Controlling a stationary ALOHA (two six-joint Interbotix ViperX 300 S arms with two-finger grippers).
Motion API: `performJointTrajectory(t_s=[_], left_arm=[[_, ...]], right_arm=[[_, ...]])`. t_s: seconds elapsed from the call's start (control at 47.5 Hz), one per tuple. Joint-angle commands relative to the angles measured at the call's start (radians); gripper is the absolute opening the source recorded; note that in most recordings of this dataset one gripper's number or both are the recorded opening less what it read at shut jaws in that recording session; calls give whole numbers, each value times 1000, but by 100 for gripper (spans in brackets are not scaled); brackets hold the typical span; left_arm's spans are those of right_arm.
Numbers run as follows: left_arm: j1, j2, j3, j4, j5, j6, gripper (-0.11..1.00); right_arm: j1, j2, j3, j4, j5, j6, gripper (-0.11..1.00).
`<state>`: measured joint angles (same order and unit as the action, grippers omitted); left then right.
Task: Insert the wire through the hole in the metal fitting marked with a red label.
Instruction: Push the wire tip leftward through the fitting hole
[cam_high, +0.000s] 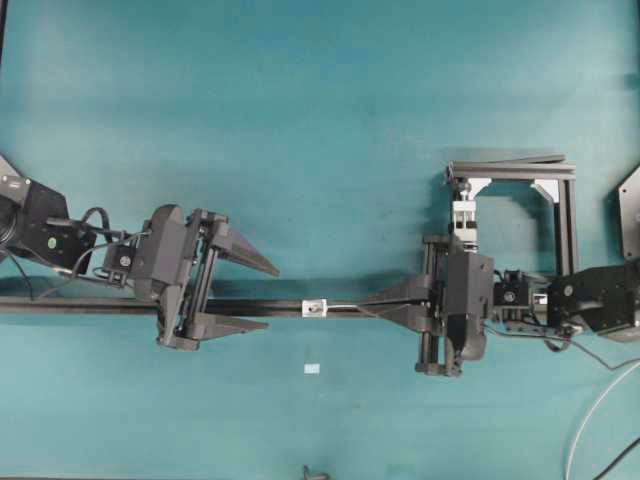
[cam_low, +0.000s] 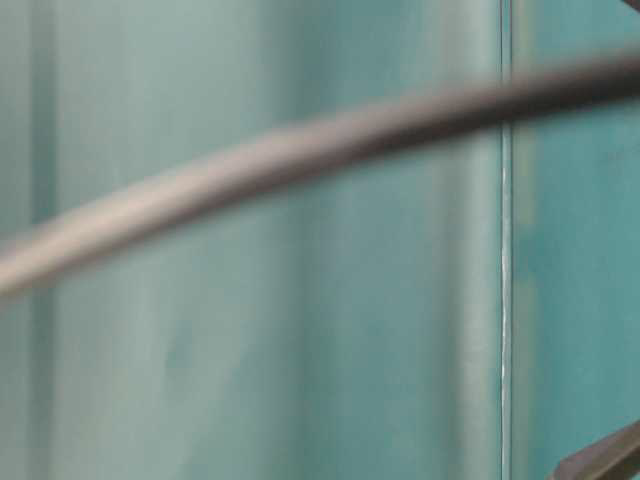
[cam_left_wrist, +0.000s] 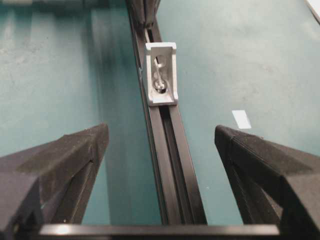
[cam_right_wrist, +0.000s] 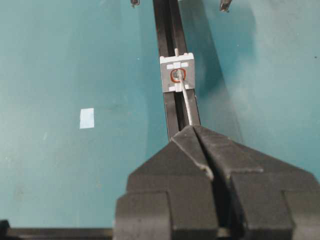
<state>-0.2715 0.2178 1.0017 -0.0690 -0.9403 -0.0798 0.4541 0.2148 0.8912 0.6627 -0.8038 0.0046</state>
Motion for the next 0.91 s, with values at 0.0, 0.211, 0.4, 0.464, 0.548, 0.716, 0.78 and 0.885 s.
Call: performJointTrajectory(t_s=[0.0,0.211,0.4,0.464,0.548,0.716,0.78,0.885], left_arm=[[5,-20,-17,3,-5,0,59],[6,-20,-18,2,-5,0,59],[6,-20,-21,2,-5,-2,58],[6,-20,-25,2,-2,-3,58],[6,-18,-34,3,11,-5,58],[12,-20,-57,3,66,-5,58],[14,-18,-64,2,86,-5,58],[17,-20,-69,2,100,-6,58]], right_arm=[[-5,-12,-20,-3,-12,2,-1],[-12,-6,-35,-6,-12,-11,-1],[-14,-5,-54,-5,-8,-43,-1],[-15,-2,-58,-6,-6,-49,-1],[-18,3,-66,-5,-6,-51,-1],[-23,12,-75,-5,-6,-52,-1],[-23,15,-78,-6,-5,-55,-1],[-28,18,-83,-6,-5,-55,-1]])
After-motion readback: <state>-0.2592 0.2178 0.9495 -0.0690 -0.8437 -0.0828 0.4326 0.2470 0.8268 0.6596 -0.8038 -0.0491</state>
